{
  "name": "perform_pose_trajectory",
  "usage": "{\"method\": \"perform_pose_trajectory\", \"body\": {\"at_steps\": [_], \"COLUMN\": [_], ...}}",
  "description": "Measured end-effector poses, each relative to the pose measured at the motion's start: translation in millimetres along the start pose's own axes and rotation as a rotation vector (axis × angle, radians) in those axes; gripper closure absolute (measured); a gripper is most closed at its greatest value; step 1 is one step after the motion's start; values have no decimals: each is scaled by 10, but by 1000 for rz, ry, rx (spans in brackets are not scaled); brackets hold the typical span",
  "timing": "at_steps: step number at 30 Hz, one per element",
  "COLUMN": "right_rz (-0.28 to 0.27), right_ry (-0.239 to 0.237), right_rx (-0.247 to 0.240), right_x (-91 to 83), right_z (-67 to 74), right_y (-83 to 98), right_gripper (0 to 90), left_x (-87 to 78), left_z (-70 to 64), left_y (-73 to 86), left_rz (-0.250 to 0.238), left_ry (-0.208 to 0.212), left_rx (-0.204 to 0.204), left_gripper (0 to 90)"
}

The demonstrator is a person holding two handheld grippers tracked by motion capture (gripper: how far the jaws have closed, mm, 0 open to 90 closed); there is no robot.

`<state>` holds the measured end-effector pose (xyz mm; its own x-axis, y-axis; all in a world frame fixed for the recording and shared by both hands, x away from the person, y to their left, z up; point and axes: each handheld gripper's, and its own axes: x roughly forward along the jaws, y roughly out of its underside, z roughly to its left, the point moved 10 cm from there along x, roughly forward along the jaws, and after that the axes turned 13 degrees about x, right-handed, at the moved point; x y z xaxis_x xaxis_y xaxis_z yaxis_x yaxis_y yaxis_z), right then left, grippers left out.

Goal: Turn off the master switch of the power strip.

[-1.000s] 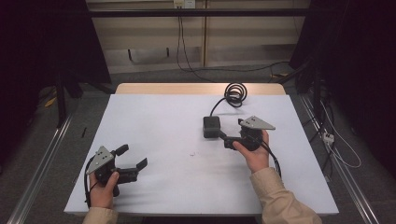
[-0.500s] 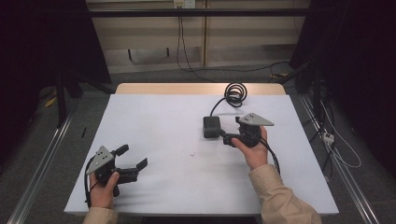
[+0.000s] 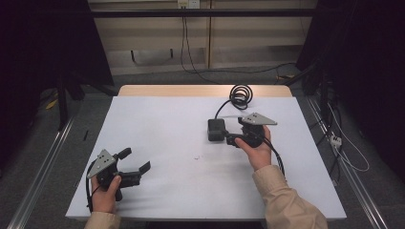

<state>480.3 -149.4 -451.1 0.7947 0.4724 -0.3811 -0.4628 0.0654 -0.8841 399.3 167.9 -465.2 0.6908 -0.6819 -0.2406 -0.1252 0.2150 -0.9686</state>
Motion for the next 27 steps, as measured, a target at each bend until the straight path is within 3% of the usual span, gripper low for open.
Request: {"method": "perform_pose_trajectory", "body": {"at_steps": [27], "right_rz": [15], "right_ry": [-23], "right_rx": [-7], "right_x": [117], "right_z": [60], "right_y": [-87], "right_gripper": [305], "left_x": [-2], "left_z": [17], "left_y": [11], "left_rz": [5], "left_ry": [-4], "left_rx": [4], "left_gripper": [42]}}
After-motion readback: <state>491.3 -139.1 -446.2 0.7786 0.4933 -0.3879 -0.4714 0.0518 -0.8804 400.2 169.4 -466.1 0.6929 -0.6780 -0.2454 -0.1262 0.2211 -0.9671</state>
